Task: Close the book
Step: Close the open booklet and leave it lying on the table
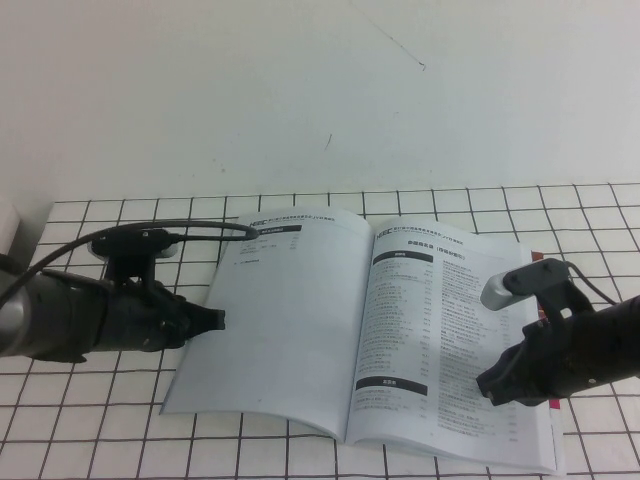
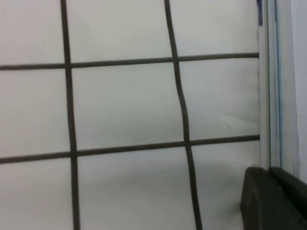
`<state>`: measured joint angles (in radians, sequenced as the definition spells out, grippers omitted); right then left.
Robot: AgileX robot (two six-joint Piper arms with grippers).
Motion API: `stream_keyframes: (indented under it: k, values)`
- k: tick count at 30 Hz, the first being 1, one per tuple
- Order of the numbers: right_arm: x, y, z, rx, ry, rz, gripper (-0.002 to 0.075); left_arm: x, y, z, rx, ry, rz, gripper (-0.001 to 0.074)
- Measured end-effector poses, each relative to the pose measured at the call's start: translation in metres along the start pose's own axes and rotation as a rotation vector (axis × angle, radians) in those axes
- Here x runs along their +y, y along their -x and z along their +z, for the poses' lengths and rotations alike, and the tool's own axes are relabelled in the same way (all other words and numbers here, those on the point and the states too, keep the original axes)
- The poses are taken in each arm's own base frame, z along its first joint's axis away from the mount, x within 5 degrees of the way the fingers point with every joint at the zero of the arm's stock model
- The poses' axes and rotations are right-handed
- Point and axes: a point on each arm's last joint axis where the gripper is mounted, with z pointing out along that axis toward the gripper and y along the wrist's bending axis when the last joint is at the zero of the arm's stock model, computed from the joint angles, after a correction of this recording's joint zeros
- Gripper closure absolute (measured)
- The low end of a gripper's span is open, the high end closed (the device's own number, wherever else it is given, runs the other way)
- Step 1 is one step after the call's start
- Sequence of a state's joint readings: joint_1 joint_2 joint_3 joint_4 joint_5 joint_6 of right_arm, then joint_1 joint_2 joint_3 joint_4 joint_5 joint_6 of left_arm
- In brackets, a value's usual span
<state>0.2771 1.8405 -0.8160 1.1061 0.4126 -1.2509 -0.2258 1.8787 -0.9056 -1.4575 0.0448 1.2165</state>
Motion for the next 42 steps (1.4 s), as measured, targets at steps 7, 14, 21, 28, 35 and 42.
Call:
stream_keyframes:
  k: [7,14,21,28,35,42]
  values:
    - [-0.001,0.000,0.001,0.002,-0.003,0.002,0.0729,-0.020,-0.006,-0.004,0.082,-0.277,-0.119,0.0739]
    - [-0.004,-0.003,0.011,0.018,0.023,0.055,0.0729,-0.056,0.005,-0.038,0.042,-0.668,-0.093,0.0738]
    - [-0.002,0.003,0.001,-0.022,-0.014,0.076,0.0729,-0.080,0.012,-0.074,0.020,-0.997,0.010,0.0738]
    - [0.004,0.020,-0.049,-0.157,-0.202,-0.072,0.0729,-0.080,0.020,-0.088,-0.041,-0.943,0.050,0.0738]
    - [0.019,0.027,-0.134,-0.340,-0.294,-0.212,0.0729,-0.062,0.031,-0.123,-0.105,-0.567,0.150,0.0738]
    - [0.036,-0.005,-0.184,-0.220,-0.291,-0.294,0.0729,-0.044,0.025,-0.181,-0.091,-0.286,0.296,0.0738]
